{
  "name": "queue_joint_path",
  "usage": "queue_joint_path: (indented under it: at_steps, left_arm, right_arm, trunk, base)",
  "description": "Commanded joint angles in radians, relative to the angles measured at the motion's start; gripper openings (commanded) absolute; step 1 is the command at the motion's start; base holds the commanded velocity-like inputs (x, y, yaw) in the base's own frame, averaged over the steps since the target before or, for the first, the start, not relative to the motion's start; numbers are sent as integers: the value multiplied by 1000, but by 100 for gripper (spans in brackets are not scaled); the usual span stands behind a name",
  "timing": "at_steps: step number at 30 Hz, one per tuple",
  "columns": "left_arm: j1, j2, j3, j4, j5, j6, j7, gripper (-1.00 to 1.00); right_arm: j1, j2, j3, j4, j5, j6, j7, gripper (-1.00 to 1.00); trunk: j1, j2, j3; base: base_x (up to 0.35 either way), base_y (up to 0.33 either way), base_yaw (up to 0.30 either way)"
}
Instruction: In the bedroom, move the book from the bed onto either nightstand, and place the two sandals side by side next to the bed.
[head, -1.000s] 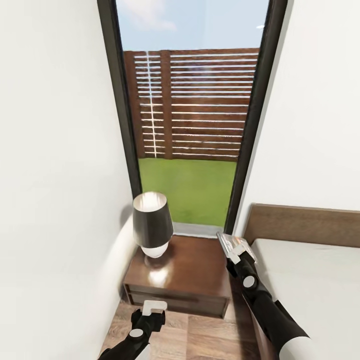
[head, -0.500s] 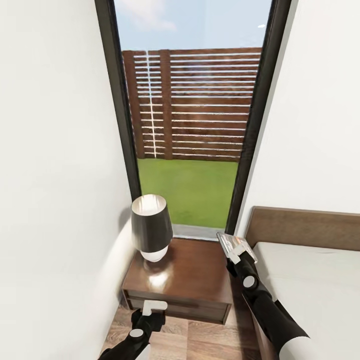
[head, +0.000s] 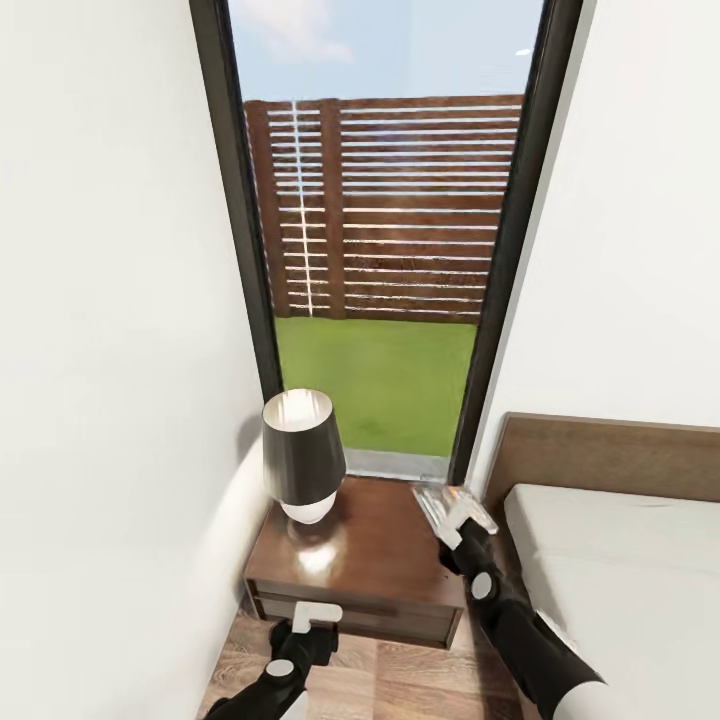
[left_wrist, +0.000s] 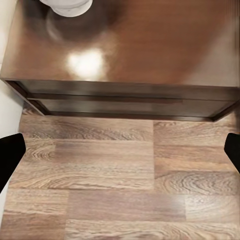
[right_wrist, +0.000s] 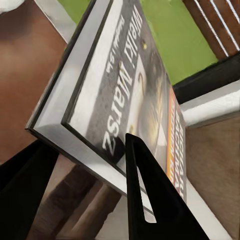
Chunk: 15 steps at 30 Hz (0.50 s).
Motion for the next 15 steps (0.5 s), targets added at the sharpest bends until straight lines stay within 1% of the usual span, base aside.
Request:
queue_joint_path:
  at_steps: [1, 2, 3, 5, 6, 7, 8, 9, 10, 15]
  left_arm:
    - [-1, -1, -15, 0, 11, -4, 7, 100]
    - [0, -2, -18, 0, 12, -4, 7, 100]
    - [9, -4, -25, 0, 14, -1, 8, 100]
    - [13, -4, -26, 0, 14, -1, 8, 100]
    - [15, -4, -27, 0, 14, 0, 9, 100]
    - [16, -5, -27, 0, 14, 0, 9, 100]
    - [17, -5, -27, 0, 14, 0, 9, 100]
    - [18, -6, -28, 0, 15, 0, 9, 100]
    - [18, -6, -28, 0, 14, 0, 9, 100]
    - [19, -8, -28, 0, 13, 4, 7, 100]
  right_arm:
    - [-1, 0, 36, 40, 34, -1, -7, -100]
    - [-1, 0, 49, 62, 40, -5, -11, -100]
    - [-2, 14, 82, 148, 60, -16, -40, -100]
    - [-2, 25, 89, 168, 66, -18, -51, -100]
    - [-2, 39, 93, 185, 73, -20, -59, -100]
    - [-3, 45, 95, 192, 77, -21, -62, -100]
    - [-5, 58, 98, 206, 86, -26, -66, -100]
    - [-7, 79, 100, 247, 103, -47, -71, -100]
    - [-8, 83, 100, 258, 107, -56, -72, -100]
    - [-7, 89, 103, 275, 112, -102, -75, -100]
  trunk:
    - [1, -2, -2]
    - [1, -2, -2]
    - [1, -2, -2]
    - [1, -2, -2]
    - [1, -2, -2]
    - [1, -2, -2]
    - [1, -2, -2]
    - [1, -2, -2]
    - [1, -2, -2]
    - [20, -37, -18]
  base:
    - [0, 0, 0]
    - [0, 0, 0]
    - [0, 0, 0]
    - [0, 0, 0]
    - [0, 0, 0]
    - [0, 0, 0]
    - [0, 0, 0]
    - [0, 0, 0]
    - [0, 0, 0]
    - [0, 0, 0]
